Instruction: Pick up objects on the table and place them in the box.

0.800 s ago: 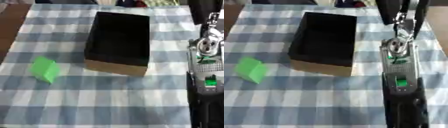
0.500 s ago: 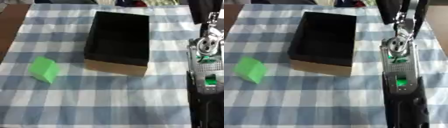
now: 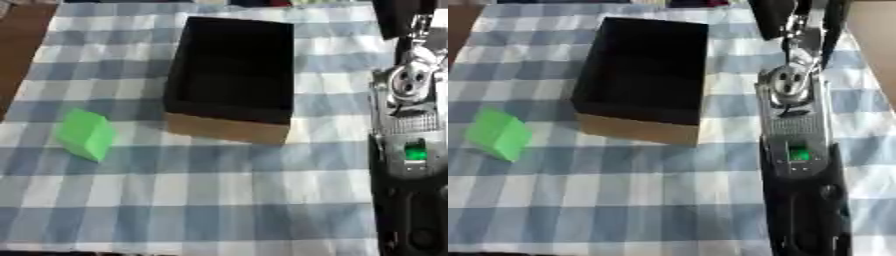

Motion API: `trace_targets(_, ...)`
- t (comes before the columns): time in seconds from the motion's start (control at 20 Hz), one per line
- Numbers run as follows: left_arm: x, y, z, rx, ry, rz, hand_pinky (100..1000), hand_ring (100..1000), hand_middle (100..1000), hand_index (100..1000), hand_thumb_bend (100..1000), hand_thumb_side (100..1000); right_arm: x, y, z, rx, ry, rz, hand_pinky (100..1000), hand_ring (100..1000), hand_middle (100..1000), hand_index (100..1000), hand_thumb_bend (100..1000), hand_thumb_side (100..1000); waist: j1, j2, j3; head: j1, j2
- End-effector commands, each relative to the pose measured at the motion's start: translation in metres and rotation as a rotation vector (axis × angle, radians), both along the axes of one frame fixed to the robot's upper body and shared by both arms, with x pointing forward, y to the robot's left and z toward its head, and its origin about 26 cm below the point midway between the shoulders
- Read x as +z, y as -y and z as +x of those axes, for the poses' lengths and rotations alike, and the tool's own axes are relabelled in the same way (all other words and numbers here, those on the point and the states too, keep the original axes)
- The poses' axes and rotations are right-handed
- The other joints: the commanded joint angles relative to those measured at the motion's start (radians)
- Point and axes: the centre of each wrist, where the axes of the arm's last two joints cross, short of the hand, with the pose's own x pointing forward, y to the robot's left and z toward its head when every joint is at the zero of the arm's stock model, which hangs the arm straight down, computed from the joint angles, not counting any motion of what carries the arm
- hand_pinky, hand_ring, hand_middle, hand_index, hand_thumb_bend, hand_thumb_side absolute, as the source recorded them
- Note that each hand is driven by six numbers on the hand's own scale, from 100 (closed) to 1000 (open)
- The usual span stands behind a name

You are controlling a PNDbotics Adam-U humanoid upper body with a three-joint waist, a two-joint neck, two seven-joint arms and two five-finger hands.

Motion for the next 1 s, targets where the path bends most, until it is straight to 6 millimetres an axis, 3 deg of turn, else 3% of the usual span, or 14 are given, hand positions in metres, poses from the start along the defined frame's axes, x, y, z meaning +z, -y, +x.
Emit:
trace_targets(0.05, 0.019, -0.012, 0.002, 0.044, -0.009, 0.177, 606, 715, 665, 845, 166, 100, 0.005, 0.0, -0.001, 0.002, 0.02, -0.014, 811, 897, 748, 931, 100, 625, 0.006, -0.021, 0.001, 0.005, -0.002)
trace_targets(0.4, 0.038, -0.031, 0.017, 0.075, -0.109, 0.513, 553, 740, 711, 879, 243, 100, 0.004, -0.002, 0.0, 0.006, 0.016, -0.02, 812, 896, 748, 930, 100, 619, 0.004, -0.025, 0.002, 0.009, -0.005)
trace_targets(0.5, 0.044, -0.032, 0.021, 0.069, -0.144, 0.627, 553, 758, 748, 905, 300, 100, 0.004, -0.003, 0.0, 0.009, 0.013, -0.02, 812, 897, 748, 930, 100, 619, 0.004, -0.028, 0.0, 0.012, -0.007)
trace_targets(0.75, 0.057, -0.028, 0.03, 0.041, -0.223, 0.822, 587, 792, 787, 942, 557, 100, 0.002, -0.005, -0.001, 0.019, 0.009, -0.022, 812, 896, 748, 930, 100, 619, 0.004, -0.034, -0.004, 0.021, -0.016)
trace_targets(1.0, 0.069, -0.02, 0.036, 0.039, -0.304, 0.984, 605, 812, 817, 956, 692, 100, -0.001, -0.007, -0.001, 0.027, 0.003, -0.024, 812, 896, 748, 930, 100, 621, 0.007, -0.039, -0.008, 0.028, -0.019)
